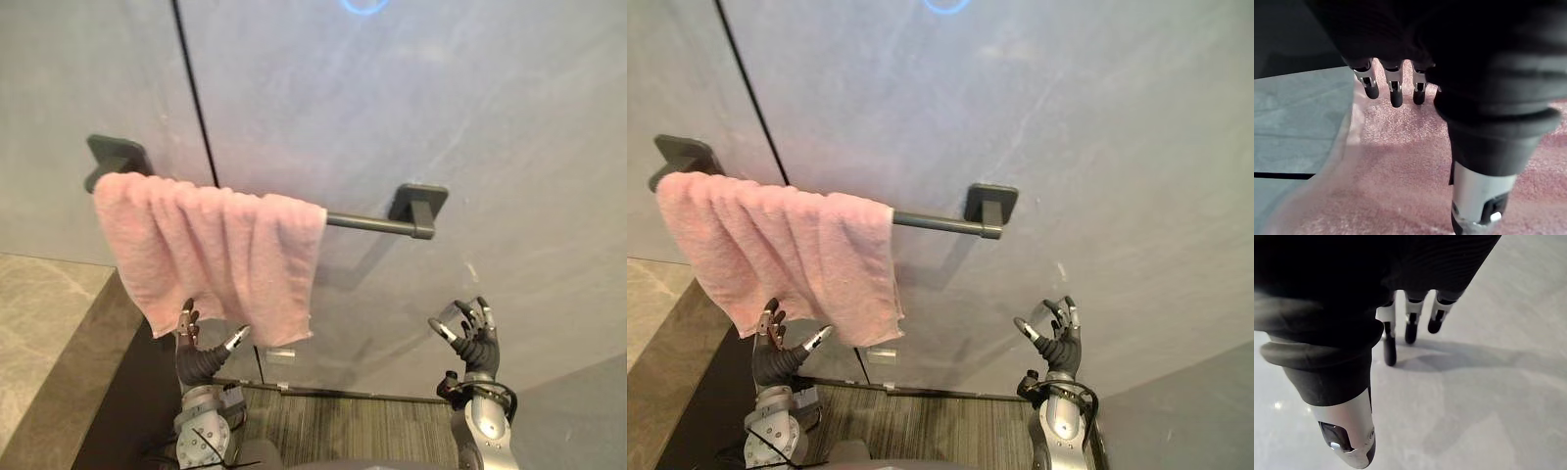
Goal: Organize washtable
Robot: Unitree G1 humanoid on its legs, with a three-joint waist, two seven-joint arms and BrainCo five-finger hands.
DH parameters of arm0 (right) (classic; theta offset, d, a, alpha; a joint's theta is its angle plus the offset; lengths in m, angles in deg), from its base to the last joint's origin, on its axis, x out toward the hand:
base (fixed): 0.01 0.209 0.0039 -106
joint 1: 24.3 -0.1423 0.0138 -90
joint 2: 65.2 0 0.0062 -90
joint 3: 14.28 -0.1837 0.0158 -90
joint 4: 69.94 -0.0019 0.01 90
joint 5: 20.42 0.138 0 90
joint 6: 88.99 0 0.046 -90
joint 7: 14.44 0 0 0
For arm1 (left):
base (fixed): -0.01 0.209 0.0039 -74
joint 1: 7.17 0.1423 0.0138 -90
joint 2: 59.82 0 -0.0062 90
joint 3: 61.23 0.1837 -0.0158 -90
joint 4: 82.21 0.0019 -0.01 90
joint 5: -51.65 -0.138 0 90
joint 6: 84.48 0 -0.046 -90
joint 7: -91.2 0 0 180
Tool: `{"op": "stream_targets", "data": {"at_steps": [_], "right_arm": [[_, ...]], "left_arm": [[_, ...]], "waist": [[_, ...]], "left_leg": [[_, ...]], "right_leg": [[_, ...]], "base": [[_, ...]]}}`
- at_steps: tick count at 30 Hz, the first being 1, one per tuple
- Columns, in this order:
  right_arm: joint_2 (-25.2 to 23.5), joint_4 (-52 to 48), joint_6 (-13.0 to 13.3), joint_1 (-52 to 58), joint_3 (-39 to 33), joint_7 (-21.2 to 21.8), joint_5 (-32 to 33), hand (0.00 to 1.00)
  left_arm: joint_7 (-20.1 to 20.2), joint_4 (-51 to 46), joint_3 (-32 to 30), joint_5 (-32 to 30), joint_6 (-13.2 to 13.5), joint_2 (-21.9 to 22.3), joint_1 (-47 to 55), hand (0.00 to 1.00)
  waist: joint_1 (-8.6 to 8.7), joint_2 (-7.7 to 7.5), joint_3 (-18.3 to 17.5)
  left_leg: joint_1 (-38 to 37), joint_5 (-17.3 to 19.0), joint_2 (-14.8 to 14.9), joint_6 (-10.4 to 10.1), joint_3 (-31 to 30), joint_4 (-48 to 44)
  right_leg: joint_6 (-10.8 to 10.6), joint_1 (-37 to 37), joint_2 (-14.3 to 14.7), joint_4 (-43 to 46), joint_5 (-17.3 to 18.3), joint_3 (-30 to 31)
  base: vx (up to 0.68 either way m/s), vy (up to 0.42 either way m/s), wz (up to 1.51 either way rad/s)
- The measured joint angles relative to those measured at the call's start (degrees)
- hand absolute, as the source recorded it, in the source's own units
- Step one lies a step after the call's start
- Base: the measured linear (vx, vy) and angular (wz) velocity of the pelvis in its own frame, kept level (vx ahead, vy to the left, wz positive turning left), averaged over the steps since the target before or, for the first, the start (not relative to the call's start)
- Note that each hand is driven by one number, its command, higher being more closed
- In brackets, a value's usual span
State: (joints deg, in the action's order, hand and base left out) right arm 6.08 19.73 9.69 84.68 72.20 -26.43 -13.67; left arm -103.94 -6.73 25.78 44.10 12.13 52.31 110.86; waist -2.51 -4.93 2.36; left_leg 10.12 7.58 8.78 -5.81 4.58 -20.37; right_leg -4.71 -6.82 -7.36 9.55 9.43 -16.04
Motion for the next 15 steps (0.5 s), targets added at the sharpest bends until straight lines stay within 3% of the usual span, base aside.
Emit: {"op": "stream_targets", "data": {"at_steps": [3, 8, 15], "right_arm": [[0.76, 3.26, -0.15, -1.13, 3.18, 2.35, -0.11, 0.0], [0.86, 4.15, -0.58, -0.97, 6.91, 3.52, -0.23, 0.0], [0.99, 4.16, -1.78, -2.34, 9.44, 3.12, -1.05, 0.0]], "left_arm": [[-0.39, 0.01, -0.23, -1.21, 0.21, 0.08, 0.06, 0.0], [-1.07, 0.0, -1.24, -2.18, 0.35, 0.76, 2.51, 0.0], [2.74, -0.01, -1.05, -1.55, 0.23, 1.55, 4.56, 0.0]], "waist": [[-0.76, 0.2, 0.13], [-1.66, 1.03, 0.55], [-3.08, 0.51, 1.15]], "left_leg": [[0.64, -0.6, -1.02, 0.33, -0.92, 1.52], [1.33, -2.89, -1.64, 0.28, -2.16, 5.07], [2.16, -5.64, -1.86, 0.23, -2.81, 6.37]], "right_leg": [[-0.81, 0.17, -0.45, -1.02, 0.55, -0.28], [-0.37, 1.33, -0.62, -0.45, 1.64, -3.1], [-0.64, 2.07, -0.8, 0.73, 1.48, -4.79]], "base": [[-0.08, 0.028, 0.12], [-0.11, -0.02, 0.33], [0.03, -0.016, 0.12]]}}
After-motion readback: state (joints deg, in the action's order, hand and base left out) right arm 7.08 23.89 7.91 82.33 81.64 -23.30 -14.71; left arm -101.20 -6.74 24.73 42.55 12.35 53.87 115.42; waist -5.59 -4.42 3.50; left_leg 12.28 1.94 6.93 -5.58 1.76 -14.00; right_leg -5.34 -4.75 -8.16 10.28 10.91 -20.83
